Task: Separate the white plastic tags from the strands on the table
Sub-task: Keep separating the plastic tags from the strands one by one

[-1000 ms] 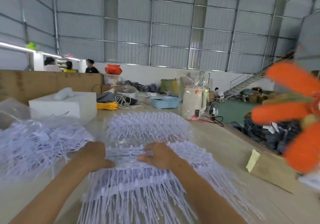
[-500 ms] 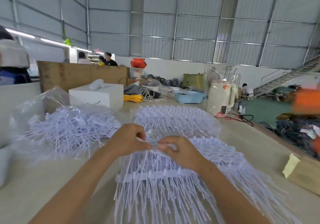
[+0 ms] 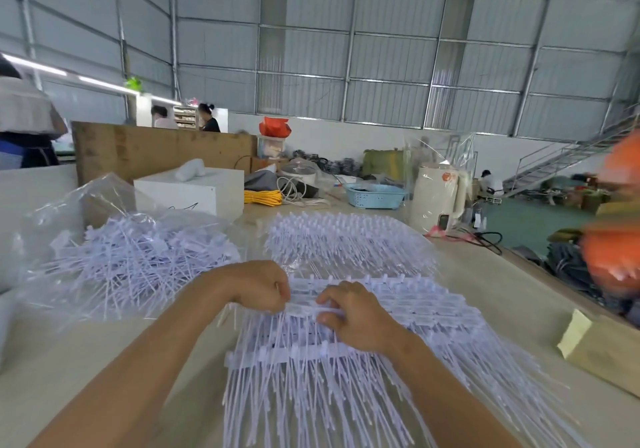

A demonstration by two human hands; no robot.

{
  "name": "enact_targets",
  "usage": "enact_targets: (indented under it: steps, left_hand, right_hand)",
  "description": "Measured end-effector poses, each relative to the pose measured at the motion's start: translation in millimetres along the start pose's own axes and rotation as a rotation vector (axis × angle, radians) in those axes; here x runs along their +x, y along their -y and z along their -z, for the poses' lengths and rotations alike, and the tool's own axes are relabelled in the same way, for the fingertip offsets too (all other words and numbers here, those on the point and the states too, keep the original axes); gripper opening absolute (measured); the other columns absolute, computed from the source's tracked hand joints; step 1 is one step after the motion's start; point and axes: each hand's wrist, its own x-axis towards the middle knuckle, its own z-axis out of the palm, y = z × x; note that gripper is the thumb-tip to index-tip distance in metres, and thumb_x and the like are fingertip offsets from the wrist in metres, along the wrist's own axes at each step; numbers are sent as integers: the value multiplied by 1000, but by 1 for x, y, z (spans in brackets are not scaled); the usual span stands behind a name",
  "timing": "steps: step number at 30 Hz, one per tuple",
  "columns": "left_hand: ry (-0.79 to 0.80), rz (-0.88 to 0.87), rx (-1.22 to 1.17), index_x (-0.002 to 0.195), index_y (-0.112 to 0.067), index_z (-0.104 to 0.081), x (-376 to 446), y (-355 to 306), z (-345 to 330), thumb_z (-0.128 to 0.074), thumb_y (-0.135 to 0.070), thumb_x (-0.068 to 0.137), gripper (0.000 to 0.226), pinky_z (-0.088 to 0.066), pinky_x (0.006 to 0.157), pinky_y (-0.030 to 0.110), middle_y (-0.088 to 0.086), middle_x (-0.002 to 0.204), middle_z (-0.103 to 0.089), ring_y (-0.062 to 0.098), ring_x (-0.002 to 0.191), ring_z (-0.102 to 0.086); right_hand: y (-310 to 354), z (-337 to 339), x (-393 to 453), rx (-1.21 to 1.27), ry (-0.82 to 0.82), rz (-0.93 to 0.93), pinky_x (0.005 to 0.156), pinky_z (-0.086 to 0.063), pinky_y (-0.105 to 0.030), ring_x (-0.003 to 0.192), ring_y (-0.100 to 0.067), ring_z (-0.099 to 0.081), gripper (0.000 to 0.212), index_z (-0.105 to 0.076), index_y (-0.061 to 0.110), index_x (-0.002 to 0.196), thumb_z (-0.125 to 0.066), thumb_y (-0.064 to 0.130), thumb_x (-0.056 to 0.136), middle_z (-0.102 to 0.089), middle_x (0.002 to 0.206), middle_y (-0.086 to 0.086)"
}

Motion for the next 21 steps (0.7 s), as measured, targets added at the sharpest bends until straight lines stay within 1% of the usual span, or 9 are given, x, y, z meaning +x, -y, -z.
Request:
enact_targets:
  steps: [3,5,7,9,11,14,16,18,21]
  left_hand:
    - [-182,-71,-9,106,-16,-67,17,-7,2,-58,-21,91,18,-41,79,20,0,110,-63,10,91,-53]
    - [-206,-87,-52,109,-14,-67,26,-6,1,-59,-19,91,20,-43,80,21,1,110,-64,11,92,-55]
    - [-120,-79,-47,106,-14,-69,33,-3,-2,-59,-21,92,19,-45,83,24,2,107,-66,12,92,-57]
    - [-116,-78,-88,93,-10,-71,38,1,-8,-56,-26,94,21,-43,78,26,4,91,-64,14,83,-56]
    - [-167,-56,-190,76,-9,-65,38,1,-4,-47,-41,97,43,-39,71,28,6,74,-59,17,70,-55]
    - [-244,-14,-335,71,-12,-67,31,1,14,-30,-60,94,64,-45,71,26,1,63,-68,10,55,-62]
    - [-329,-97,-447,71,-13,-68,24,4,28,-41,-55,92,54,-47,63,22,0,60,-69,9,54,-63]
    - [-362,-212,-486,71,-15,-68,20,8,35,-58,-40,90,32,-46,54,15,-1,59,-69,8,55,-63]
    - [-284,-244,-530,80,-10,-69,26,8,29,-63,-22,90,17,-50,55,19,4,64,-70,11,58,-65]
  right_hand:
    - [3,6,1,126,-9,-5,71,-38,-23,90,-23,-48,18,-64,9,101,-57,24,92,-52,94,-11]
    - [7,13,0,193,-16,-37,57,-34,-18,80,-22,-47,16,-63,7,95,-57,21,92,-45,88,-7]
    - [9,19,-1,165,-13,-49,59,-38,-23,76,-22,-51,15,-63,7,95,-58,21,92,-48,90,-5]
    - [13,30,-2,107,-31,-46,68,-45,-31,79,-23,-54,15,-63,7,94,-58,21,91,-54,91,-6]
    - [17,48,-1,41,-111,-45,76,-46,-34,86,-25,-54,14,-63,8,95,-57,20,91,-55,95,-7]
    - [22,73,-1,-100,-199,-73,74,-42,-31,88,-25,-56,13,-61,15,97,-53,22,91,-50,100,-3]
    - [20,85,1,-202,-217,-104,72,-41,-31,89,-26,-56,14,-61,16,99,-52,22,90,-49,101,-2]
    - [15,93,5,-229,-172,-134,76,-44,-33,91,-24,-55,14,-61,17,99,-53,21,89,-51,101,-1]
    - [6,94,15,-44,14,-125,77,-44,-28,86,-15,-54,10,-66,18,94,-59,20,88,-57,90,4]
